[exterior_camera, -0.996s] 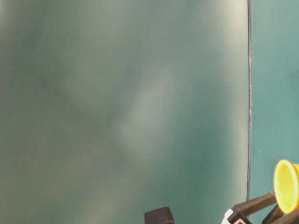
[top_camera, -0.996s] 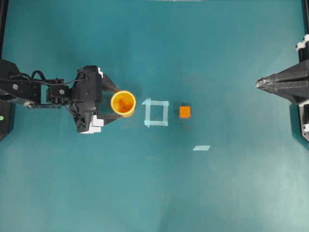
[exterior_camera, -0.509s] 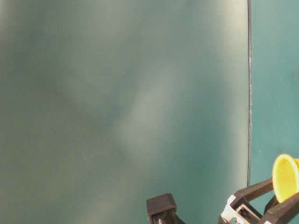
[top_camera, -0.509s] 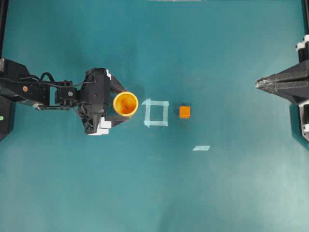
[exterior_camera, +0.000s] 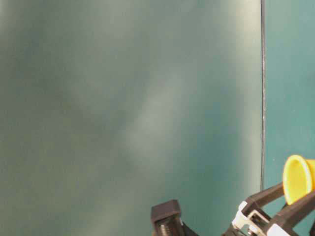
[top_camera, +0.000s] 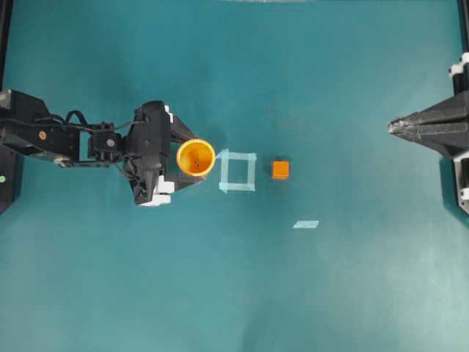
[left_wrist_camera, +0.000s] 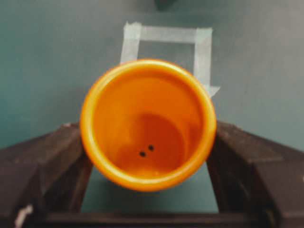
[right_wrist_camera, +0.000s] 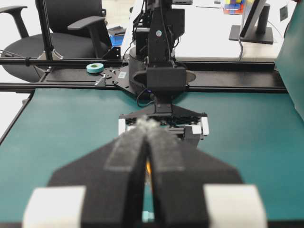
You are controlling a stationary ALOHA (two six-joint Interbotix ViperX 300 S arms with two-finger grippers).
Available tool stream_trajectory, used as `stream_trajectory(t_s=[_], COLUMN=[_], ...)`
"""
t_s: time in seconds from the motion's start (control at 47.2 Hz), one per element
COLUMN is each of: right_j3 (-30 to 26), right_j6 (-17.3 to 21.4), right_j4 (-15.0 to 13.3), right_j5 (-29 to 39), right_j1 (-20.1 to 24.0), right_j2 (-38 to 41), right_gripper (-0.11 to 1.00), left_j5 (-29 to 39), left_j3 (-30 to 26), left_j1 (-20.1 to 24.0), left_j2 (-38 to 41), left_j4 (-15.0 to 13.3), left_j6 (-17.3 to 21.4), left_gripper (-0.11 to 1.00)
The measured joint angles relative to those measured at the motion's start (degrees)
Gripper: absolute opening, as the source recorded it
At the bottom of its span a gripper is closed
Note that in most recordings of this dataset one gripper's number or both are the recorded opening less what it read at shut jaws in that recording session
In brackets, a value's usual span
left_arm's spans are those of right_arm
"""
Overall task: Move the cup to the left with left arm.
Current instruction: 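Drag the gripped cup leftward toward the left table edge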
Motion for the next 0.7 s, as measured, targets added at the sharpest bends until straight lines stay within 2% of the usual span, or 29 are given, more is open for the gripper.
stream_trajectory(t_s=[0.36,0.699], right_j3=[0.09,-0.09], right_j6=[0.0,0.0], right_j4=[-0.09,0.0], right_j5=[-0.09,0.0], right_j1=[0.0,0.0], right_j2=[0.09,0.09], right_gripper=[0.0,0.0], left_j5=[7.56,6.5], left_j3=[0.44,5.01], left_j1=[-0.09,-0.97], left_j2=[-6.15,-10.11], left_j4=[0.0,0.0], left_j6=[-1.67,-1.41], left_gripper=[0.71,0.71])
